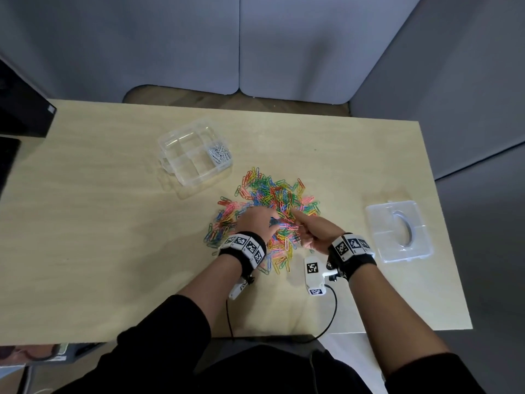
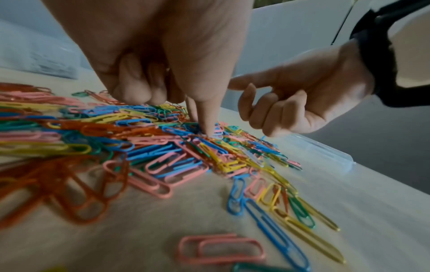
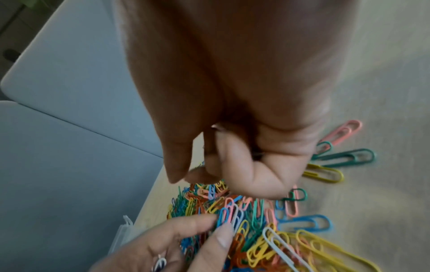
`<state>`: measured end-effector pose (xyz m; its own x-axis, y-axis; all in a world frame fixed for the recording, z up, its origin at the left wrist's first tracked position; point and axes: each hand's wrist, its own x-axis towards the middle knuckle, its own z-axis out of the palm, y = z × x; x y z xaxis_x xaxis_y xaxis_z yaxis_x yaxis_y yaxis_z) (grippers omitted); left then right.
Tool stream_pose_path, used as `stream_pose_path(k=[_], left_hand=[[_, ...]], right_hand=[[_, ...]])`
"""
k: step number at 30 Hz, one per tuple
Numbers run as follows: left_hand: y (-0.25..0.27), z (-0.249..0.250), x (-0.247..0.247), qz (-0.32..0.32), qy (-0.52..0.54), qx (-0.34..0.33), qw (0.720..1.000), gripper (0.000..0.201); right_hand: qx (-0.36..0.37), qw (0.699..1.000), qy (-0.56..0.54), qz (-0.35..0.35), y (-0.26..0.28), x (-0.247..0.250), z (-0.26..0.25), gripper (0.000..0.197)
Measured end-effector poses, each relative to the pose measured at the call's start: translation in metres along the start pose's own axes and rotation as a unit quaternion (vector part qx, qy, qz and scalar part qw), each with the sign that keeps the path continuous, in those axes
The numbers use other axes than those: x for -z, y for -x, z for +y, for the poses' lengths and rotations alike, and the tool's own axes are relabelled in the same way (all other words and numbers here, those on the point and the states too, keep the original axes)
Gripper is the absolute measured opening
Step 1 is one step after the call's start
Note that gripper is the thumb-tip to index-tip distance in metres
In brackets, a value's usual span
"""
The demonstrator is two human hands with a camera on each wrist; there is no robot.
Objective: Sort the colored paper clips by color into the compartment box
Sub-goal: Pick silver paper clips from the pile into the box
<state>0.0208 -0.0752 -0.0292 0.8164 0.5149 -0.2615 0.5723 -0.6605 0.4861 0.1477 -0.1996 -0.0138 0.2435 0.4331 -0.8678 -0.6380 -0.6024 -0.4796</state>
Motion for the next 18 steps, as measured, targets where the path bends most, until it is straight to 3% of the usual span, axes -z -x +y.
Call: stream_pose_path(k=[2,4,7,10,13,18], left_hand=[[-0.002,-0.003,-0.001,0.0,0.01,0.008,1.0,0.029],[-0.003,-0.01,0.001,0.009,0.027,0.015,0.999,0.028],[-0.003,-0.026,0.008,0.024,0.035,0.033,0.999,0.029],[-0.004,-0.042,0.016,0.039,0.041,0.048,0.997,0.022],[-0.001,-0.044,0.022,0.051,0.044,0.061,0.996,0.022],[0.004,-0.027,0.017,-0.003,0.015,0.023,1.0,0.023]], right_hand=[[0.011,0.999,0.027,0.016,0.005,0.003,0.0,0.038],[0.075,0.981,0.171,0.05,0.008,0.008,0.003,0.035],[0.167,0.886,0.421,0.096,0.008,0.005,0.011,0.023],[0.148,0.832,0.509,0.165,-0.001,-0.006,0.026,0.036],[0.136,0.826,0.501,0.218,-0.008,-0.015,0.034,0.036],[0.145,0.844,0.493,0.156,-0.003,-0.012,0.031,0.033]])
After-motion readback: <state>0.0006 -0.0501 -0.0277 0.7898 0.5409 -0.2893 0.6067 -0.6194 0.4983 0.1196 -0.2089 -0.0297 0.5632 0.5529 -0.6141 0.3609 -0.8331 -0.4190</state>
